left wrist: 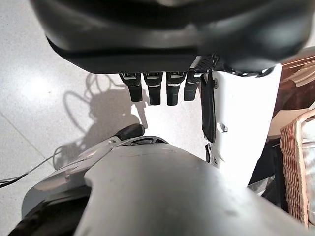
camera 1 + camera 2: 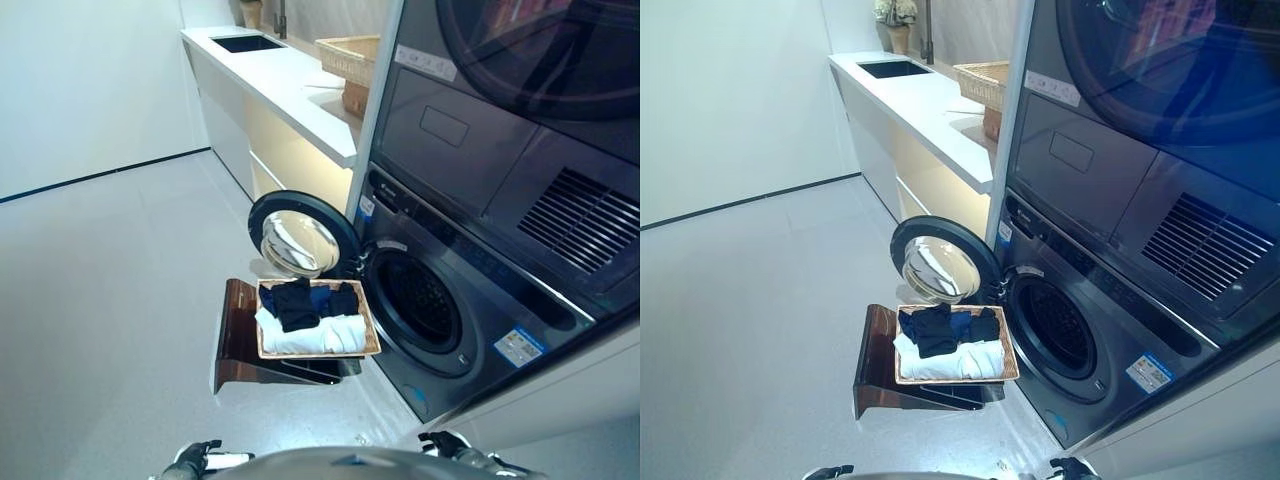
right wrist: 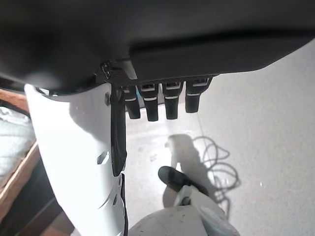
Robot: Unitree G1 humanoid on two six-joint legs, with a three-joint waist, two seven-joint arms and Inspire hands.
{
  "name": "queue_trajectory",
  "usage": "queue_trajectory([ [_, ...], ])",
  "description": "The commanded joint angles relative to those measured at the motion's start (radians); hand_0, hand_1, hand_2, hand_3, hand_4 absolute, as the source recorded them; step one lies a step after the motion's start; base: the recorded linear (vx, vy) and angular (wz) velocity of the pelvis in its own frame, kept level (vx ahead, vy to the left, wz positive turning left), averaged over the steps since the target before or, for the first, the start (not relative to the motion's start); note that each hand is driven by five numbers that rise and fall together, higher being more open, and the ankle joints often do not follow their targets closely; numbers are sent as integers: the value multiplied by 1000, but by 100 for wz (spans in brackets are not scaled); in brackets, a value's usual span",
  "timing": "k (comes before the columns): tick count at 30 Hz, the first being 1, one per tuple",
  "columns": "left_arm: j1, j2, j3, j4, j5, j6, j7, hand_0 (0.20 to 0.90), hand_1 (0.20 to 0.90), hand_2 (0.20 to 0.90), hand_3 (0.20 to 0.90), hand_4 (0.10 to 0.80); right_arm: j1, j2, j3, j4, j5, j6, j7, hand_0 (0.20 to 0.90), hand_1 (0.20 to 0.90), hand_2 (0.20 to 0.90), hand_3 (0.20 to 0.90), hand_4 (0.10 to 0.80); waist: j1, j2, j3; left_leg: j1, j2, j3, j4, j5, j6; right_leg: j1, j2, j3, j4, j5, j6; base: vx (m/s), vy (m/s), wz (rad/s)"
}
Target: Pick up the clothes and place them into the washing machine
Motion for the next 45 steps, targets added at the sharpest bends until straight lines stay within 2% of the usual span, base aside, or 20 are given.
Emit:
queue_trajectory([
  [1,-105,-84,-22,26,19,-14,6,900,900,900,900,800,-81,70,99,62,-57,-10,30,900,900,900,900,800,5,45,43,23,-18,-10,-3,-34,-45,-8,37,-9,27,18,16,-1,-43,-7],
  [9,-141,-85,-36,-1,-32,-9,14,900,900,900,900,800,-124,33,94,48,-46,-15,20,900,900,900,900,800,-1,62,77,13,32,-5,-3,2,-57,-68,86,15,123,-33,-18,-16,-109,-5],
  [10,-153,-83,-34,-11,-55,-6,16,900,900,900,900,800,-132,21,95,34,-40,-17,15,900,900,900,900,800,1,40,93,-44,61,-10,138,-33,-60,-77,104,35,154,-52,-35,0,-276,-3],
  [12,-167,-90,-49,-22,-56,-3,15,900,900,900,900,800,-131,11,90,34,-33,-14,14,900,900,900,900,800,16,13,124,-143,80,-34,337,-55,-49,-59,102,35,166,-64,-50,3,-310,3],
  [13,-176,-95,-54,-24,-69,0,14,900,900,900,900,800,-134,5,89,34,-32,-13,16,900,900,900,900,800,15,8,142,-214,79,-59,450,-48,-49,-58,99,20,174,-71,-59,-23,-162,20],
  [14,-187,-100,-56,-24,-90,1,13,900,900,900,900,800,-142,-2,87,37,-29,-10,18,900,900,900,900,800,18,6,161,-258,60,-85,492,-29,-48,-61,92,12,182,-78,-63,-41,-70,39],
  [15,-196,-106,-56,-20,-111,-1,9,900,900,900,900,800,-152,-9,84,49,-26,-8,20,900,900,900,900,800,24,6,175,-325,7,-124,491,-12,-44,-65,85,9,187,-88,-63,-13,14,26],
  [16,-195,-107,-48,-12,-124,0,8,900,900,900,900,800,-156,-13,79,60,-26,-4,23,900,900,900,900,800,24,5,178,-380,-16,-128,453,-7,-38,-59,79,8,183,-89,-61,44,44,22],
  [18,-193,-103,-34,-9,-133,-2,15,900,900,900,900,800,-152,-16,70,50,-16,-7,24,900,900,900,900,800,29,5,174,-424,11,-103,345,82,-45,-52,81,14,171,-84,-59,119,77,27],
  [19,-192,-107,-31,-8,-140,-7,19,900,900,900,900,800,-149,-17,69,46,-12,-10,22,900,900,900,900,800,38,13,175,-429,9,-101,272,124,-51,-46,89,16,164,-87,-58,152,125,13],
  [21,-190,-112,-25,-1,-157,-12,23,900,900,900,900,800,-144,-15,70,51,-7,-11,20,900,900,900,900,800,48,20,169,-424,12,-114,134,155,-55,-35,101,27,149,-101,-52,160,140,-22],
  [24,-185,-122,-26,2,-186,-12,24,900,900,900,900,800,-147,-13,52,67,9,-12,19,900,900,900,900,800,43,33,155,-378,25,-59,71,181,-55,-7,105,28,145,-136,-49,181,158,-32],
  [28,-206,-111,-28,-6,-173,-15,33,900,900,900,900,800,-164,-4,60,59,18,-6,17,900,900,900,900,800,45,36,137,-328,7,-37,23,182,-39,3,83,39,159,-162,-43,143,175,-36],
  [33,-208,-104,-27,4,-154,-13,41,900,900,900,900,800,-192,13,86,41,-1,-2,17,900,900,900,900,800,51,27,114,-299,-15,-16,4,156,-24,18,47,44,134,-155,-17,127,129,-18],
  [34,-204,-100,-21,6,-150,-12,44,900,900,900,900,800,-204,16,95,27,-12,-4,15,900,900,900,900,800,59,18,101,-287,-24,-4,3,138,-15,27,32,49,124,-151,-2,110,81,2],
  [36,-198,-95,-21,4,-139,-10,44,900,900,900,900,800,-206,15,97,17,-24,-2,12,900,900,900,900,800,66,13,92,-275,-32,2,6,120,-6,29,17,48,141,-152,10,179,135,-20],
  [39,-194,-82,-25,-3,-117,-7,42,900,900,900,900,800,-208,14,87,5,-26,-1,7,900,900,900,900,800,68,15,91,-240,-49,-4,4,89,17,-10,17,45,302,-148,27,144,131,-21],
  [42,-197,-68,-29,-9,-98,-5,43,900,900,900,900,800,-218,21,93,-8,-24,-2,10,900,900,900,900,800,44,36,123,-203,-45,-28,-3,83,33,-115,45,53,483,-105,33,51,81,-3],
  [43,-196,-63,-27,-8,-95,-5,44,900,900,900,900,800,-221,21,94,-12,-23,-2,9,900,900,900,900,800,40,43,130,-194,-43,-29,-3,80,31,-141,36,46,477,-118,28,37,29,9],
  [45,-203,-58,-29,-3,-88,-6,56,900,900,900,900,800,-229,21,98,-13,-27,-1,2,900,900,900,900,800,38,56,127,-181,-39,-41,-3,70,18,-153,-12,41,358,-120,25,59,-60,35],
])
